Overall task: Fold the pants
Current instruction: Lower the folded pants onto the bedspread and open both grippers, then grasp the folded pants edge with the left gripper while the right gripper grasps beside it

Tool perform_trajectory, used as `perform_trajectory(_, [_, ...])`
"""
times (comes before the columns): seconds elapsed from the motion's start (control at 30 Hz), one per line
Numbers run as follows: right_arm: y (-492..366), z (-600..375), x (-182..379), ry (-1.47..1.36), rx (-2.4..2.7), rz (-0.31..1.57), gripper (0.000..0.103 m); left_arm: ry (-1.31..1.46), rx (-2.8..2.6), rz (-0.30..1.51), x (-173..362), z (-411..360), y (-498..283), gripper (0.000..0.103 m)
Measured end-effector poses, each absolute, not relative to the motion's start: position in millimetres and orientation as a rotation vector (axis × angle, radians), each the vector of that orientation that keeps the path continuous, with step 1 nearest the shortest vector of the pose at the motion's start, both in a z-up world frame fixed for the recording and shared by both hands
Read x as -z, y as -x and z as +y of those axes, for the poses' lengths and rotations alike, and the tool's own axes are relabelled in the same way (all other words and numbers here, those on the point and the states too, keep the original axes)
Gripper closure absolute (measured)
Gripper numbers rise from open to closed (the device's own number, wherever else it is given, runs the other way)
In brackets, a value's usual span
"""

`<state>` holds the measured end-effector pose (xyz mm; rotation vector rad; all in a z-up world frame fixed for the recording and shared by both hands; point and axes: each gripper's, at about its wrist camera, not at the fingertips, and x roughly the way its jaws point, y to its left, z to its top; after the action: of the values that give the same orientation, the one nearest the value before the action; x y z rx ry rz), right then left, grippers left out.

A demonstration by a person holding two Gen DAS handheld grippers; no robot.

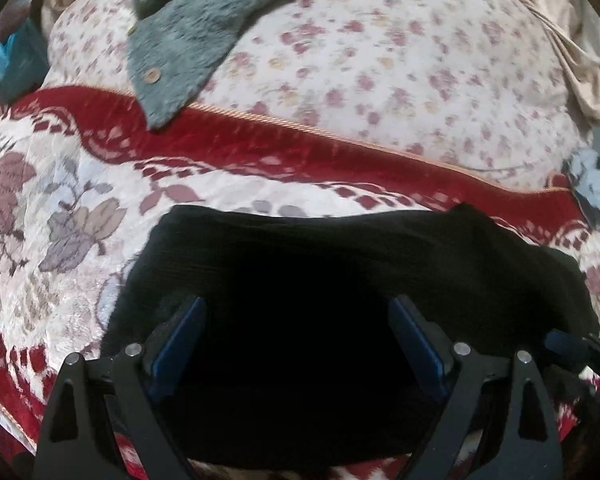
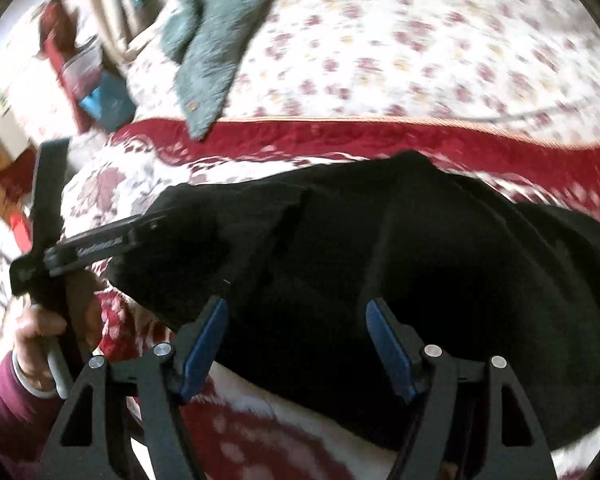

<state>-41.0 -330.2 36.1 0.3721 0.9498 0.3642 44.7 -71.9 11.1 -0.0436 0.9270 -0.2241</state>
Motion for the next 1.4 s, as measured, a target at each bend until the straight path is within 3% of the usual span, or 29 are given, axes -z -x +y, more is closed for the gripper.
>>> perform_trajectory(0.13, [57.2,-361.4,-30.9,-0.525,-0.324,0.936,0.025,0.021,0.276,0.923,-13.9,-94.4,-33.2,0.011])
perform_trajectory(0.3, [80.7,-396.2,-23.1,-0.774,-0.319,0.874,0.014,-0.009,0.351,0.942,-11.9,-121.3,-24.4,0.011])
perform_trajectory(1.07, [163.9,-519.3,32.7,-1.149,0.052,0.794,0.007,-0.14,0.758,1.022,-2.8,-248.8,29.3,0.011])
perform_trajectory(1.4, [109.3,-543.2,65.6,-1.286,-0.007,0.676,0.006,-0.264,0.82,0.989,3.8,-310.8,39.4,0.011])
